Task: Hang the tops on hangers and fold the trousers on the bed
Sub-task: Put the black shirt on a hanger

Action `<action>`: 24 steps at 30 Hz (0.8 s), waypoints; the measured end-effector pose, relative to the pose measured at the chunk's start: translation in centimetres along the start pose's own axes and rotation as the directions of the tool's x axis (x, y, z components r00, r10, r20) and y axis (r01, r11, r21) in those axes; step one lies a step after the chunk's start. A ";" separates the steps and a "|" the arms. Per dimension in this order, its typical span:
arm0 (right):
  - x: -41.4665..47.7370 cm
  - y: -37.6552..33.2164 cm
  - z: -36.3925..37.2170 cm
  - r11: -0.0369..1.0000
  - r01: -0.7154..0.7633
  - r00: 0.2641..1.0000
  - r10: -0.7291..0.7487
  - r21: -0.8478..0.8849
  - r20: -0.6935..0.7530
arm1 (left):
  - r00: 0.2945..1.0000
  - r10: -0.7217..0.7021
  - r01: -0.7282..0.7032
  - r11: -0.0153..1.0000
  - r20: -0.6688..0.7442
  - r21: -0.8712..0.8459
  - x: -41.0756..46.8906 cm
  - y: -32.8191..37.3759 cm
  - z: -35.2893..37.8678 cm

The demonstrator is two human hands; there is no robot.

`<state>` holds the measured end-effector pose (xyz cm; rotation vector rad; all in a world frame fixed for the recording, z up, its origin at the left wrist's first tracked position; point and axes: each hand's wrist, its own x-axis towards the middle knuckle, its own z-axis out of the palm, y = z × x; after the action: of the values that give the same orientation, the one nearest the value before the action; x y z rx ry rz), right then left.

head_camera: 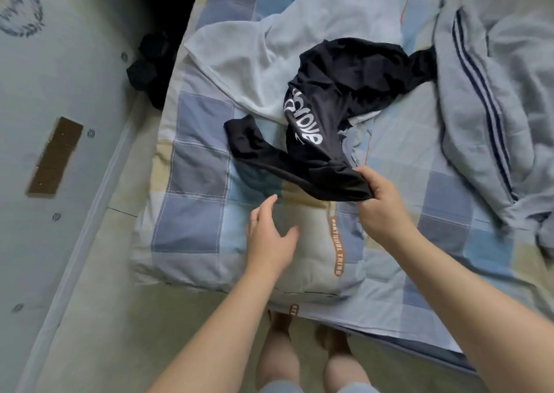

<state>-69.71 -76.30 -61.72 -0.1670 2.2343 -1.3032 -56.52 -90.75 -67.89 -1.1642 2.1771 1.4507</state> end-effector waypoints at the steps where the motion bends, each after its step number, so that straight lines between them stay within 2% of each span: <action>1: -1.5 -1.4 -1.5 1.000 0.015 1.000 -0.014 0.024 -0.018 | 0.997 0.072 -0.073 0.996 0.010 0.045 -1.2 1.7 -0.3; 4: -6.5 -5.4 -6.5 0.995 0.043 0.998 -0.039 0.086 -0.043 | 0.955 0.289 -0.298 0.928 0.073 0.224 -4.9 7.9 -0.5; 7: -11.7 -9.2 -11.9 0.987 0.146 0.989 -0.143 0.074 -0.050 | 0.889 0.441 -0.456 0.829 0.123 0.324 -8.8 14.5 0.4; 11: -17.5 -12.1 -19.6 0.972 0.222 0.956 -0.201 0.078 -0.213 | 0.741 0.637 -0.671 0.717 0.213 0.190 -13.3 20.4 2.2; 16: -21.2 -10.3 -28.3 0.973 0.176 0.851 -0.072 0.153 -0.519 | 0.750 0.562 -0.607 0.794 0.348 0.025 -18.3 24.1 4.8; 20: -23.0 -7.1 -32.7 0.963 0.110 0.804 0.060 0.247 -0.591 | 0.825 0.458 -0.444 0.888 0.331 -0.122 -23.4 28.2 7.9; 24: -29.0 -4.2 -32.8 0.997 0.009 0.795 0.043 0.082 -0.605 | 0.848 0.361 -0.226 0.908 0.387 -0.353 -27.6 31.4 10.4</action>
<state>-62.61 -42.65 -34.29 0.3601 2.6835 -1.6010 -64.37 -63.40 -35.50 -0.4904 1.9112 1.9978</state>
